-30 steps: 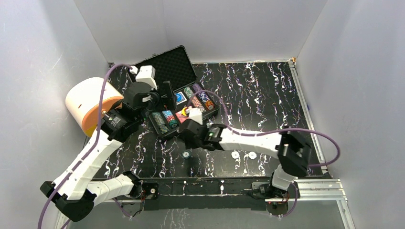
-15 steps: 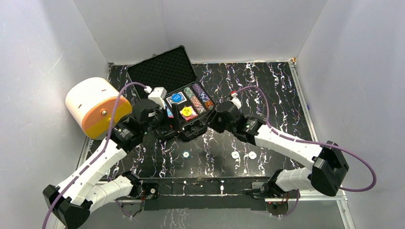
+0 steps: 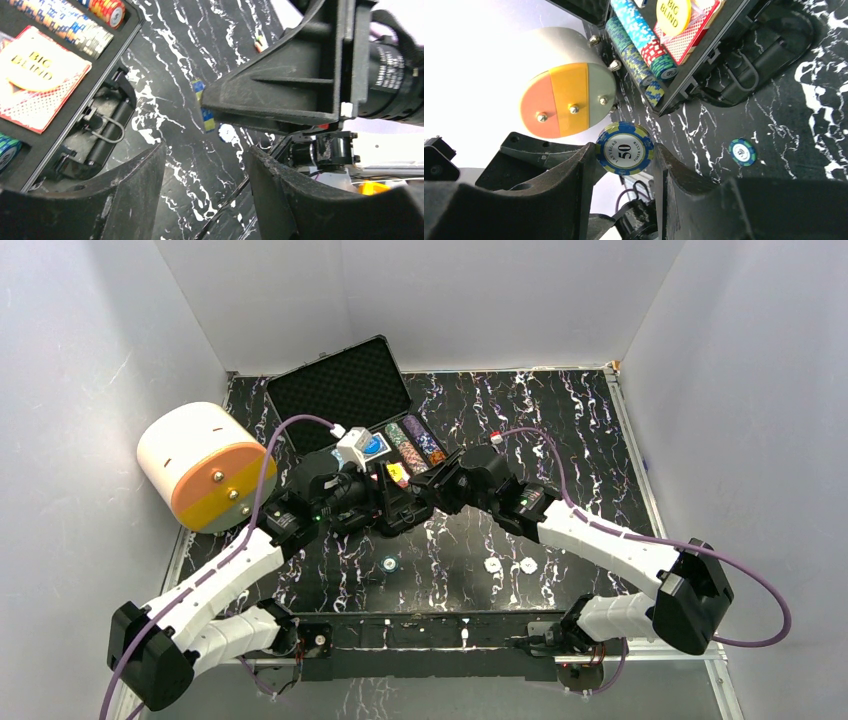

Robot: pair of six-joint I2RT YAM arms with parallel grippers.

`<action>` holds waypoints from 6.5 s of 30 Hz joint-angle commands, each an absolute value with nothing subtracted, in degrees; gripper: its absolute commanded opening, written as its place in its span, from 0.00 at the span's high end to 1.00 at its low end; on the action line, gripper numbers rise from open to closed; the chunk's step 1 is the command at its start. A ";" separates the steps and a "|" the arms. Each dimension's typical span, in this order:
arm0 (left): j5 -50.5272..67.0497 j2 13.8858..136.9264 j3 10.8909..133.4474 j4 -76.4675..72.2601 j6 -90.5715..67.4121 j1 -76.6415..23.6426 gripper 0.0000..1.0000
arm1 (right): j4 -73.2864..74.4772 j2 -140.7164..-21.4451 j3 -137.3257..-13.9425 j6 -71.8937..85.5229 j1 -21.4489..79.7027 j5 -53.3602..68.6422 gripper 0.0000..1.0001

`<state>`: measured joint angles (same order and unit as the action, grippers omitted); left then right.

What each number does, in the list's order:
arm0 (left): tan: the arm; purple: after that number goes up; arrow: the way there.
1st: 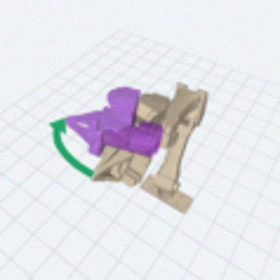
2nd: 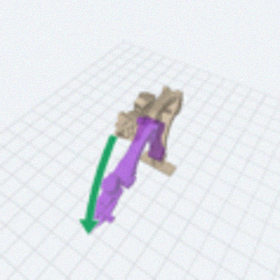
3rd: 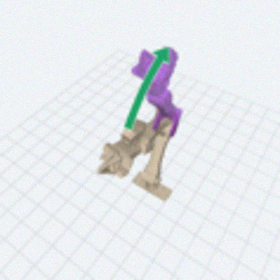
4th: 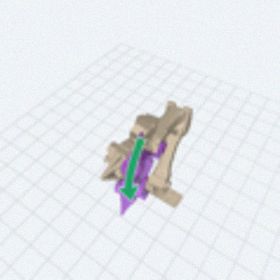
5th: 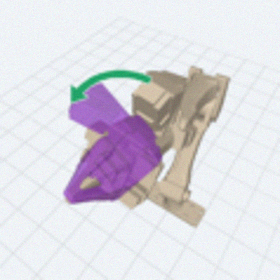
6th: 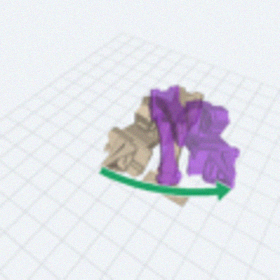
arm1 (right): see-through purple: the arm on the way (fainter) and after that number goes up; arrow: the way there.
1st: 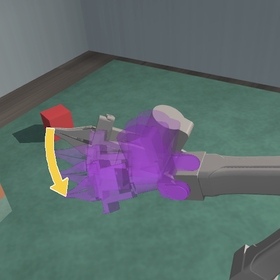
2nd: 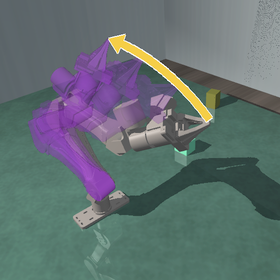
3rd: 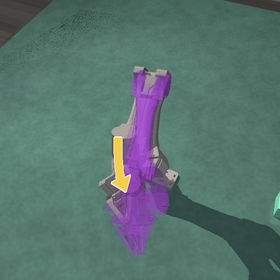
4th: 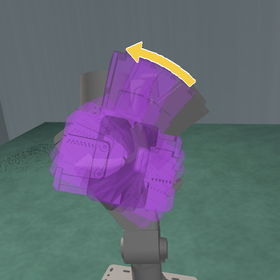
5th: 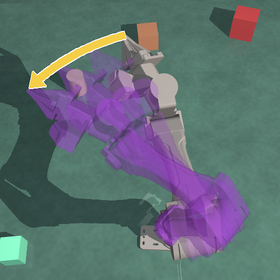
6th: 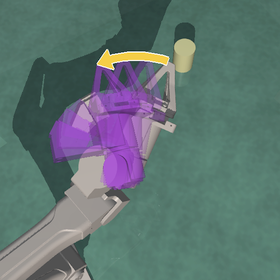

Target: Pack up texas hold em set

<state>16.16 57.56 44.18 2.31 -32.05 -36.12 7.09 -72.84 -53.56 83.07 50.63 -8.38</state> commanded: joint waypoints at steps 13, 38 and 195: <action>12.94 58.93 44.34 -5.89 -33.32 -36.12 0.79 | 1.49 -76.02 -56.34 88.08 50.27 -2.43 0.61; 0.71 64.56 56.80 22.89 7.71 -36.12 1.00 | 10.90 -68.04 -51.42 73.59 42.10 -8.63 0.26; 1.86 60.64 52.97 18.23 -28.28 -36.04 0.02 | 16.54 -81.67 -54.58 56.63 53.70 -16.85 0.54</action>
<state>-10.66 61.52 58.11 26.92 -23.64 -36.16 22.20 -85.95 -56.51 51.00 56.36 -21.47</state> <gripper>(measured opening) 0.983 0.488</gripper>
